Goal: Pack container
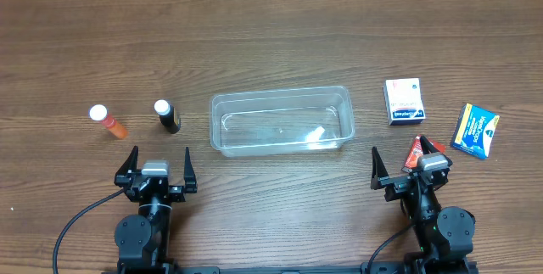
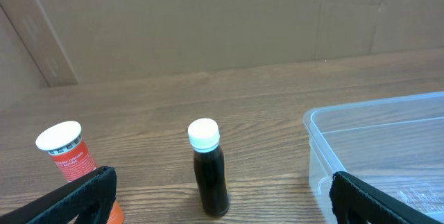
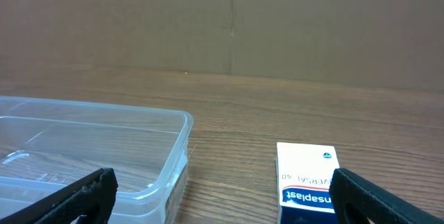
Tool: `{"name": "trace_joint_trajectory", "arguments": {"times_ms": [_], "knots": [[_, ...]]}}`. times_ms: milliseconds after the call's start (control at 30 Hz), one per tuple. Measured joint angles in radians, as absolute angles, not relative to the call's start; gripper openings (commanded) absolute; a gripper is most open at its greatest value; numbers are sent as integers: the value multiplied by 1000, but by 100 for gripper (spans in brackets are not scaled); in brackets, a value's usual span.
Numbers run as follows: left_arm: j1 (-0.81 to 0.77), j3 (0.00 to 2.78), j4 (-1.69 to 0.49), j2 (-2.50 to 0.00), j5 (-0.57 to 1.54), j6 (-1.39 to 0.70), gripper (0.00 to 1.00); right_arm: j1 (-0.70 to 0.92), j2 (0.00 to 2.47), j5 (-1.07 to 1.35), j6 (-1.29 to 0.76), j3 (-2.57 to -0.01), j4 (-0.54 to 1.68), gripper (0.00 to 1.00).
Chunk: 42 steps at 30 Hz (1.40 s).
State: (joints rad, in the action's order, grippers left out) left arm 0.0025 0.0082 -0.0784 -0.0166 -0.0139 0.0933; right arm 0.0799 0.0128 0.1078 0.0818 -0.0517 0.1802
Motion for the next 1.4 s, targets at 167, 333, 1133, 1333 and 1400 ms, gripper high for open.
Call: {"name": "trace_joint_trajectory", "arguments": {"times_ms": [167, 333, 1133, 1333, 1400], "knots": [[2, 8, -78, -17, -14, 93, 100, 80, 13, 107, 82, -52, 181, 100], [2, 8, -78, -17, -14, 93, 100, 80, 13, 108, 82, -52, 181, 100], [2, 651, -405, -500, 15, -20, 100, 80, 722, 18, -130, -684, 381, 100], [2, 1106, -846, -937, 23, -24, 100, 80, 1128, 11, -130, -1104, 766, 100], [2, 1220, -971, -1043, 36, -24, 100, 80, 1203, 10, -125, -1190, 852, 100]]}}
